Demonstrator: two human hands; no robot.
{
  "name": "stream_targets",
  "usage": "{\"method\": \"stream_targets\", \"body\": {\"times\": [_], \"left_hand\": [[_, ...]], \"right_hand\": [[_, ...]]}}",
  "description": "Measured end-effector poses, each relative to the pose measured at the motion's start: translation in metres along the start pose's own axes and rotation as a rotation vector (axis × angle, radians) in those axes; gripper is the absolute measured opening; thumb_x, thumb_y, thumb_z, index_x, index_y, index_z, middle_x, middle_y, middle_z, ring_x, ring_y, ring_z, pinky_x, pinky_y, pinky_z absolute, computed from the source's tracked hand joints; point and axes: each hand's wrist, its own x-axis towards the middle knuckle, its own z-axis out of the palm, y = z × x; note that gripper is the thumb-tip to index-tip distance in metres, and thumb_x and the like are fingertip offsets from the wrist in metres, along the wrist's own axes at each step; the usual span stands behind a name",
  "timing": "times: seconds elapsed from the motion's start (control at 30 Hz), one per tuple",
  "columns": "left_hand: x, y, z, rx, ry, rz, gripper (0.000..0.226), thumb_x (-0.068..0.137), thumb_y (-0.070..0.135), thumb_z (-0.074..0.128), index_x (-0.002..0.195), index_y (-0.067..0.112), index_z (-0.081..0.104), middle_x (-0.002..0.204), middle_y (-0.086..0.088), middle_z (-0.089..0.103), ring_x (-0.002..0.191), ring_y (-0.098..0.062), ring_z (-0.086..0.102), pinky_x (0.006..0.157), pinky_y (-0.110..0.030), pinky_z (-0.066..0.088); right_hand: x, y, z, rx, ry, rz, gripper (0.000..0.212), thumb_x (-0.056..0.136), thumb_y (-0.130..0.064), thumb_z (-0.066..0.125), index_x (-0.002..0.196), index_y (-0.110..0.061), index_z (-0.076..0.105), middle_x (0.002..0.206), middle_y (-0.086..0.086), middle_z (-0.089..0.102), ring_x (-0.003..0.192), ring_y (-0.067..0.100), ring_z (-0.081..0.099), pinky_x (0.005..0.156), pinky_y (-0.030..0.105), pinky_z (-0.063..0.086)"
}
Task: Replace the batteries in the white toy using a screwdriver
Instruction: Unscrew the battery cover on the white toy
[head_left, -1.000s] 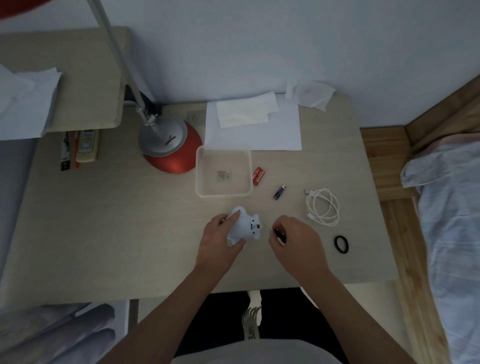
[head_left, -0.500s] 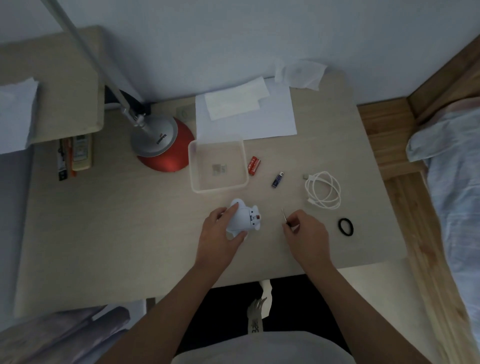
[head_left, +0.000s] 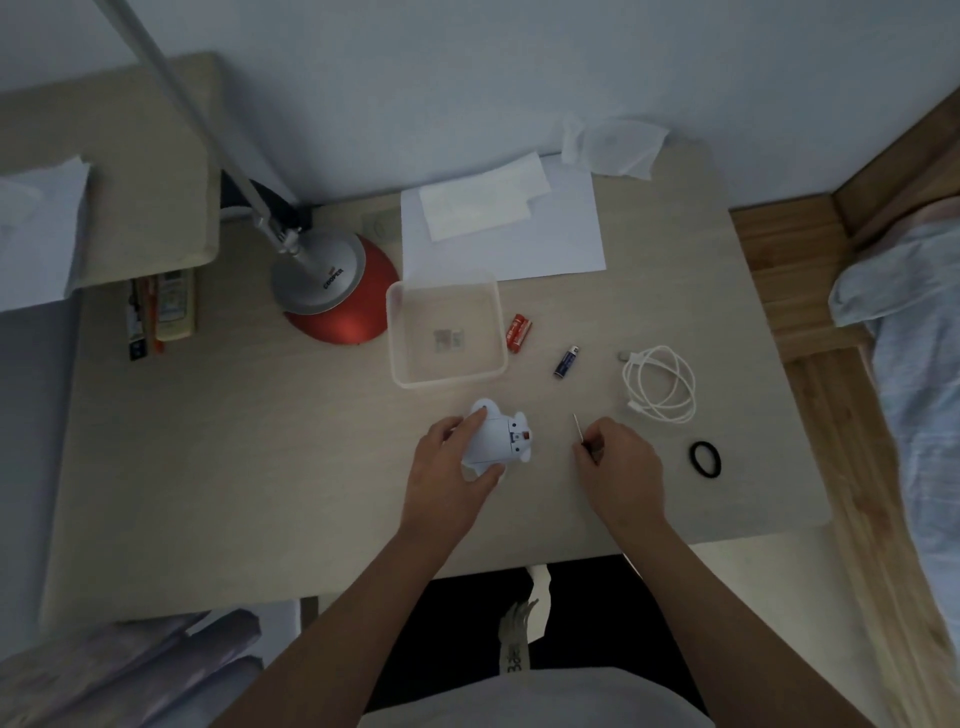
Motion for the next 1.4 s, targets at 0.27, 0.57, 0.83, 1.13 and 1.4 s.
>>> {"method": "stream_targets", "body": {"times": [0.27, 0.57, 0.83, 1.13, 1.4], "left_hand": [[0.001, -0.002, -0.001, -0.015, -0.008, 0.003, 0.069, 0.078, 0.030, 0.081, 0.140, 0.030, 0.052, 0.128, 0.006, 0.051, 0.115, -0.013, 0.050, 0.099, -0.031, 0.045], [0.003, -0.004, -0.003, -0.032, -0.027, 0.010, 0.069, 0.077, 0.028, 0.082, 0.140, 0.029, 0.053, 0.127, 0.006, 0.051, 0.114, -0.013, 0.051, 0.098, -0.029, 0.045], [0.007, -0.007, -0.006, -0.027, -0.055, 0.026, 0.069, 0.077, 0.031, 0.080, 0.140, 0.029, 0.052, 0.126, 0.006, 0.051, 0.113, -0.012, 0.052, 0.098, -0.030, 0.045], [0.005, -0.008, -0.006, -0.059, -0.045, 0.028, 0.069, 0.077, 0.030, 0.080, 0.140, 0.027, 0.053, 0.125, 0.006, 0.053, 0.112, -0.011, 0.053, 0.096, -0.032, 0.047], [0.007, -0.010, -0.007, -0.044, -0.054, 0.040, 0.068, 0.078, 0.031, 0.080, 0.140, 0.028, 0.052, 0.126, 0.008, 0.054, 0.113, -0.009, 0.053, 0.098, -0.029, 0.046]], "right_hand": [[-0.003, 0.003, 0.005, -0.005, 0.018, -0.066, 0.015, 0.082, -0.016, 0.070, 0.077, -0.015, 0.056, 0.075, 0.000, 0.055, 0.066, 0.023, 0.054, 0.060, 0.033, 0.041], [-0.003, -0.012, -0.009, 0.086, 0.039, -0.076, 0.036, 0.083, -0.019, 0.071, 0.117, -0.021, 0.059, 0.096, -0.003, 0.060, 0.076, 0.015, 0.057, 0.069, 0.030, 0.048], [-0.002, -0.037, -0.006, 0.291, -0.241, -0.292, 0.070, 0.083, -0.027, 0.073, 0.144, -0.037, 0.041, 0.115, -0.014, 0.054, 0.084, 0.001, 0.057, 0.072, 0.018, 0.049], [-0.009, -0.025, 0.022, 0.413, -0.383, -0.292, 0.060, 0.092, -0.014, 0.063, 0.142, -0.038, 0.041, 0.126, -0.008, 0.055, 0.091, 0.000, 0.059, 0.076, 0.014, 0.047], [-0.002, -0.025, 0.022, 0.499, -0.395, -0.254, 0.052, 0.092, -0.009, 0.063, 0.136, -0.035, 0.052, 0.112, -0.009, 0.066, 0.076, 0.004, 0.062, 0.071, 0.010, 0.046]]}}
